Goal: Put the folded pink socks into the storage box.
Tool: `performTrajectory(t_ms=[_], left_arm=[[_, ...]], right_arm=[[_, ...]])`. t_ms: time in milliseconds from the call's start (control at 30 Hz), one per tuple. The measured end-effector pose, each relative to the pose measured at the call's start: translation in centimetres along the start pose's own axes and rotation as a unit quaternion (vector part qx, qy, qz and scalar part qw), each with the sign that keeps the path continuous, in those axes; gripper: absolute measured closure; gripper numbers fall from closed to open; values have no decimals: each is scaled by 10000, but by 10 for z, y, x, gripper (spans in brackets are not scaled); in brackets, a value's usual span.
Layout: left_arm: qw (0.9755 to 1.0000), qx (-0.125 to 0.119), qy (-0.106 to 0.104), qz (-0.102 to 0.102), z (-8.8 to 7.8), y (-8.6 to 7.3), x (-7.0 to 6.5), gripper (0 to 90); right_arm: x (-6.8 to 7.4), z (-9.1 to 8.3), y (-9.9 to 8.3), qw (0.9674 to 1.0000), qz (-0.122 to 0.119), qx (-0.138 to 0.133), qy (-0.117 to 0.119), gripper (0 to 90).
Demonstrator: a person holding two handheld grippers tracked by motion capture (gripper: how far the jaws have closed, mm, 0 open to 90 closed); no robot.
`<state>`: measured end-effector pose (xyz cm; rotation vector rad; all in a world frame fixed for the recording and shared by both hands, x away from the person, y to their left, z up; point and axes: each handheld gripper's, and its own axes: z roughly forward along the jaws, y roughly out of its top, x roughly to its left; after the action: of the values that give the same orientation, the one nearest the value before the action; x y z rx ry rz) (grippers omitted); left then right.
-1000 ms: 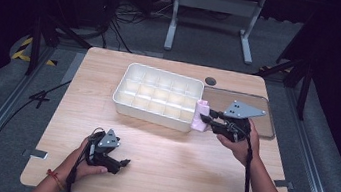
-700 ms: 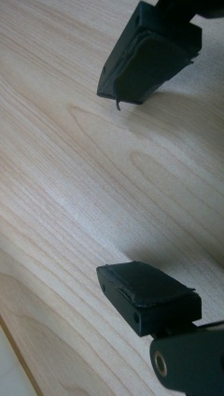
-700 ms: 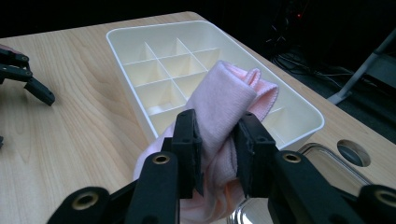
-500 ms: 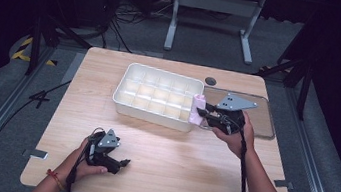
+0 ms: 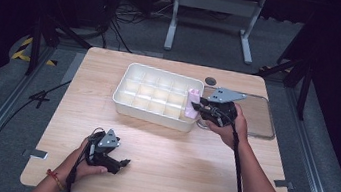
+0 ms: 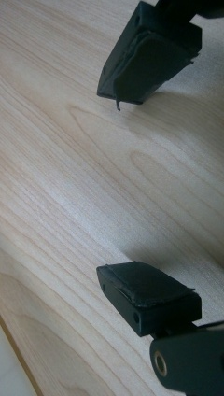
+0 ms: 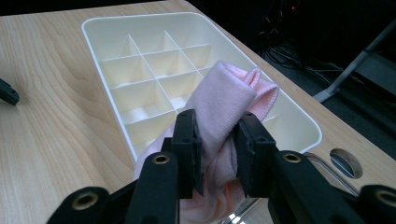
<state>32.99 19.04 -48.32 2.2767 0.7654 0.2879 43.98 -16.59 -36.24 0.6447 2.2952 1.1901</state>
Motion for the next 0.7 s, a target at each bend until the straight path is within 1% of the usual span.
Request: performTrajectory(t_ms=[33,100,300,333,600,667,700], left_arm=[[10000,0,0,0,0,0,0,133],[10000,0,1,-1,0,0,0,133],[10000,1,0,0,0,0,0,133],[10000,1,1,2,0,0,0,133],[10000,0,0,-1,0,0,0,133],[10000,0,0,-2,0,0,0,133],[10000,1,0,1,0,0,0,133]], right_arm=[[0,0,0,10000,0,0,0,714],[-1,5,1,10000,11,34,0,714],[-2,19,0,9998,9,220,-16,714],[-2,21,0,9997,-21,237,-26,714],[-5,29,0,9992,-38,371,-141,714],[-5,30,0,9992,-56,376,-147,714],[-5,32,0,9991,-28,393,-141,714]])
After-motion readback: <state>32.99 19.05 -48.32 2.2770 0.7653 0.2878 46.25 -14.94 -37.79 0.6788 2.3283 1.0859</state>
